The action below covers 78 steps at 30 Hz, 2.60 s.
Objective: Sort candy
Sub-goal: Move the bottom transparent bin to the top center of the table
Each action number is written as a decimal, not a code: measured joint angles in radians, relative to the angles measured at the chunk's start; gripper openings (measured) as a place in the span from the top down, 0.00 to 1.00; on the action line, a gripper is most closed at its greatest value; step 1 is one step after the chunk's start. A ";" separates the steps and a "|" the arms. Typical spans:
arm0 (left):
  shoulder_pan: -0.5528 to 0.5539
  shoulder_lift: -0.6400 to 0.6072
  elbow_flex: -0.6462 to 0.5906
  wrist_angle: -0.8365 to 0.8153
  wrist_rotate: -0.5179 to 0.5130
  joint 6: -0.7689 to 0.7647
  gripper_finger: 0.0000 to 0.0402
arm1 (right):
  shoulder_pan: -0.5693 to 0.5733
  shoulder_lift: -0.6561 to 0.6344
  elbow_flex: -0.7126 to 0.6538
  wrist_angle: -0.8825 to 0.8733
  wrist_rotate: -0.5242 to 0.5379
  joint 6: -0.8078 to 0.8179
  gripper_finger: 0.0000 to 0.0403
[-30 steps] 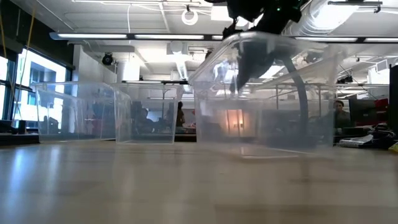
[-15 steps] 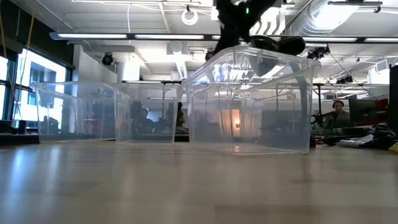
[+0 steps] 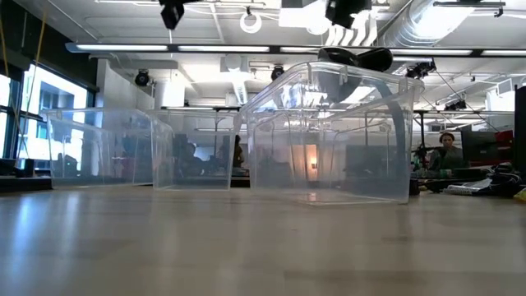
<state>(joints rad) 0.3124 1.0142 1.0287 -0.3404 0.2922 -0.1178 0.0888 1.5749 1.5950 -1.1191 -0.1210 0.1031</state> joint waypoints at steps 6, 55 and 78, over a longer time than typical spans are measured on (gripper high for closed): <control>-0.013 0.000 -0.130 0.212 0.025 -0.108 1.00 | 0.208 -0.006 -0.175 0.034 -0.093 0.204 1.00; 0.014 0.000 -0.166 -0.052 -0.067 -0.011 1.00 | -0.156 -0.005 -0.479 0.892 0.354 0.101 1.00; -0.010 0.013 -0.476 0.812 0.140 -0.367 1.00 | 0.030 -0.211 -0.501 0.138 0.572 0.595 1.00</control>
<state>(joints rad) 0.3023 1.0275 0.5529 0.4717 0.4321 -0.4844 0.1186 1.3640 1.0945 -0.9808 0.4509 0.6977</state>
